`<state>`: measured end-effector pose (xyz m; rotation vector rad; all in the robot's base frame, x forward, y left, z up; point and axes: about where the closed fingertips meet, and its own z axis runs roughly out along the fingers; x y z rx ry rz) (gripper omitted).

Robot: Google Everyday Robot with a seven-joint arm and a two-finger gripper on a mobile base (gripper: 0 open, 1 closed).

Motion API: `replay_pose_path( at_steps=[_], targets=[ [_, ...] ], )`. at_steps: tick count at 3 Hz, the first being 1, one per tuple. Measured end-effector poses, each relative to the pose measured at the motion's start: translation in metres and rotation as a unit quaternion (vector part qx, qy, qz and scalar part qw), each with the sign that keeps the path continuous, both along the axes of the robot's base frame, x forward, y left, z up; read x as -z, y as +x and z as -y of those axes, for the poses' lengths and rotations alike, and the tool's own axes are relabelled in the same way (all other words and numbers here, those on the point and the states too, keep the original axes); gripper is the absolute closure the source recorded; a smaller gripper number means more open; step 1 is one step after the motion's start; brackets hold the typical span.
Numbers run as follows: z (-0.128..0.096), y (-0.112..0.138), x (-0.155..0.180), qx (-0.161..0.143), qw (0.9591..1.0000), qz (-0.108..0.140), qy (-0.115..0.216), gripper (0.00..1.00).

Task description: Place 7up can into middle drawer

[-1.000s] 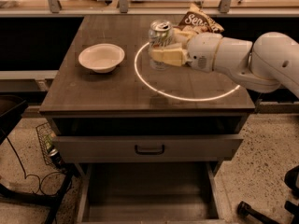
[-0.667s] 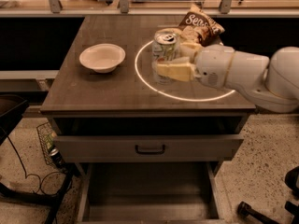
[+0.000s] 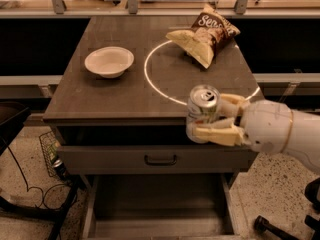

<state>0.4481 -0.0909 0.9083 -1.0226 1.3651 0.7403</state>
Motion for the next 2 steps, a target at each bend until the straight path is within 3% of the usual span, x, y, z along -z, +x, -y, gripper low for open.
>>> replay_pose_path(
  at_steps=[1, 2],
  targets=[
    [0.028, -0.038, 0.041, -0.011, 0.9997, -0.024, -0.001, 1.00],
    [0.049, -0.064, 0.092, 0.001, 0.9980, -0.062, 0.010, 1.00]
  ],
)
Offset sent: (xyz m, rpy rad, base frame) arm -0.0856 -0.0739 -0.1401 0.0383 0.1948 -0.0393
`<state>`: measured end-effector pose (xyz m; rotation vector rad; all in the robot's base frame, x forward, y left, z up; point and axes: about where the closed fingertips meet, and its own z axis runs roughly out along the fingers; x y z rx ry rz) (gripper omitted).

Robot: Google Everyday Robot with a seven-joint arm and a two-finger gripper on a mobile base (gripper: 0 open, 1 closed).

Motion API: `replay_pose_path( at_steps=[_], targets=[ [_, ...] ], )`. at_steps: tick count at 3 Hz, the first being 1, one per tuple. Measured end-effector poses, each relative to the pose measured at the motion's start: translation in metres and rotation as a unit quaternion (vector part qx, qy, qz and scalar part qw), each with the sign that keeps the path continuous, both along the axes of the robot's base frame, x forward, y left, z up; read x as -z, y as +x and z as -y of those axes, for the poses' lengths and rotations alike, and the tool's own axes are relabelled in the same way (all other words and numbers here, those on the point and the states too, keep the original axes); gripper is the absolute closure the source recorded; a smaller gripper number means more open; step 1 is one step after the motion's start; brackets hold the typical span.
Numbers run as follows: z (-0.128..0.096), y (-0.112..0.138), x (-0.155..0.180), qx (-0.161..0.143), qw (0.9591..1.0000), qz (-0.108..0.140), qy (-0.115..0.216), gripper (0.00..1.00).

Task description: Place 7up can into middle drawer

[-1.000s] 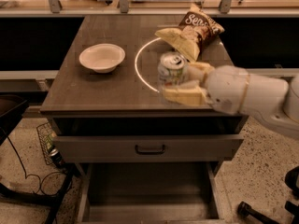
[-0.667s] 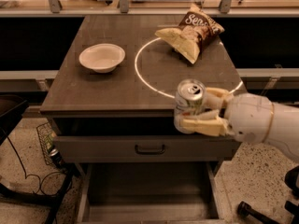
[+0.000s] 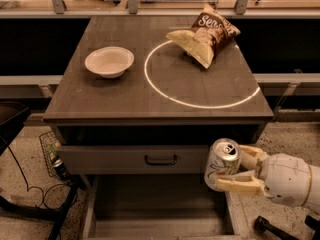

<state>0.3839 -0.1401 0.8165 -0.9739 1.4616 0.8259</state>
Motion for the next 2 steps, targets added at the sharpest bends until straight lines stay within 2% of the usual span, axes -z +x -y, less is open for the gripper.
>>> replay_pose_path(
  at_steps=[1, 2],
  targets=[
    [0.000, 0.000, 0.000, 0.000, 1.0000, 0.000, 0.000, 1.00],
    [0.009, -0.002, 0.038, 0.000, 0.9997, -0.026, 0.004, 1.00]
  ],
)
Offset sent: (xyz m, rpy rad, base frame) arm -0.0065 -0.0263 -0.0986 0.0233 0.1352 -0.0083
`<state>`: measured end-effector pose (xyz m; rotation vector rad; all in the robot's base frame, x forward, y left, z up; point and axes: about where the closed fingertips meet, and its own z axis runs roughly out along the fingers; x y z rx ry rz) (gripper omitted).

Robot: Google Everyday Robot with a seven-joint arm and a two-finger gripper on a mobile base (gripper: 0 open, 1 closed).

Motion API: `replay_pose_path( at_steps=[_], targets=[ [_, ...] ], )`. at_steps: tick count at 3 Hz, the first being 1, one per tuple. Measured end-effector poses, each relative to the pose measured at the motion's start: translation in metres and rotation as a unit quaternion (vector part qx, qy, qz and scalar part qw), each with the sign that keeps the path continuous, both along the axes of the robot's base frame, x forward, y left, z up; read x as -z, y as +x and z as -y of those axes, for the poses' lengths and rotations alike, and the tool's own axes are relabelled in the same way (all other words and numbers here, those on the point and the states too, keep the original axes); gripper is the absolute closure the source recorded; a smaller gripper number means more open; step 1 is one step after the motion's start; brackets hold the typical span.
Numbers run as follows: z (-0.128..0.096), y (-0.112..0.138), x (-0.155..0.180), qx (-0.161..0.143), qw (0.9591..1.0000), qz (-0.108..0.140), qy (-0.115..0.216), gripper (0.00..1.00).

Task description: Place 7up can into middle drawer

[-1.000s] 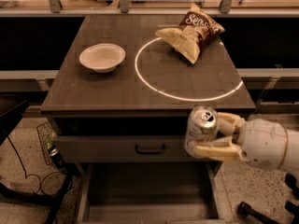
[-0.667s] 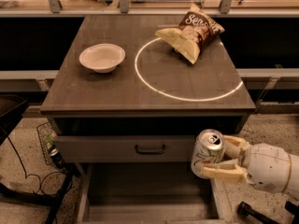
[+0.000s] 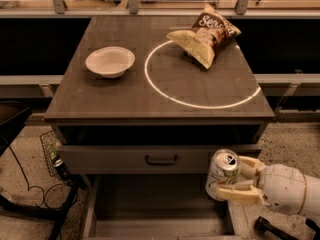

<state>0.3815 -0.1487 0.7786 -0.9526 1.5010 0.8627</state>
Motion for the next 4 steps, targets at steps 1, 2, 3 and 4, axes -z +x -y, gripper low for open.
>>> replay_pose_path(
  at_steps=[1, 2, 3, 4],
  targets=[
    [0.023, -0.007, 0.050, -0.017, 0.9998, -0.011, -0.005, 1.00],
    [0.035, -0.016, 0.098, -0.065, 0.9979, 0.000, -0.009, 1.00],
    [0.026, -0.025, 0.139, -0.117, 0.9930, 0.012, -0.011, 1.00],
    [0.012, -0.037, 0.176, -0.141, 0.9891, 0.030, -0.029, 1.00]
  ],
)
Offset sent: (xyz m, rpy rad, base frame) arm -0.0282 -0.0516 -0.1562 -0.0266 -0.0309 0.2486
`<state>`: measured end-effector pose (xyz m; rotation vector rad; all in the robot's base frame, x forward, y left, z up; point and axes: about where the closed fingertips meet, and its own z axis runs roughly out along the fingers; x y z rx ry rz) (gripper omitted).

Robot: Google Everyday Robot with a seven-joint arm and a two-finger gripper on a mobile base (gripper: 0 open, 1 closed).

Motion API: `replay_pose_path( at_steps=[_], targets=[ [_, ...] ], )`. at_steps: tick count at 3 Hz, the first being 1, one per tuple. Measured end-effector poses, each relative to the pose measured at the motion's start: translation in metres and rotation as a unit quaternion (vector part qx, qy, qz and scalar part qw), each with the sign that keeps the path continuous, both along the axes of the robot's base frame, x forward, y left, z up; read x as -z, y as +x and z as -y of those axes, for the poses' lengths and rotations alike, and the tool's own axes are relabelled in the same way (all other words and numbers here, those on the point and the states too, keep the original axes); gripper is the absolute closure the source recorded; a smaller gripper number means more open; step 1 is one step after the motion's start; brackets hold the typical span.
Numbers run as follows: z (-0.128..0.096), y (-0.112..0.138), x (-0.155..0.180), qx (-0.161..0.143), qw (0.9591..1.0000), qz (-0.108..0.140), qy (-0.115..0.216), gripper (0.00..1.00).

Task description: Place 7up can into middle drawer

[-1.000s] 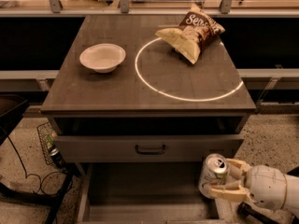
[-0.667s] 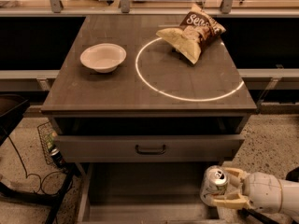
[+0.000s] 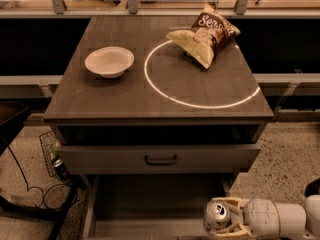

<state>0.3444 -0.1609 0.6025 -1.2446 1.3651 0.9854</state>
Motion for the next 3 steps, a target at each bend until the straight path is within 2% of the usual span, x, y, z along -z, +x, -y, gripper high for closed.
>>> replay_pose_path(
  at_steps=[1, 2, 3],
  targets=[
    [-0.003, 0.001, 0.003, 0.000, 1.0000, -0.001, 0.002, 1.00],
    [-0.036, 0.014, 0.042, -0.003, 0.9995, -0.010, 0.030, 1.00],
    [-0.073, 0.033, 0.068, -0.009, 0.9982, -0.002, 0.058, 1.00]
  ],
)
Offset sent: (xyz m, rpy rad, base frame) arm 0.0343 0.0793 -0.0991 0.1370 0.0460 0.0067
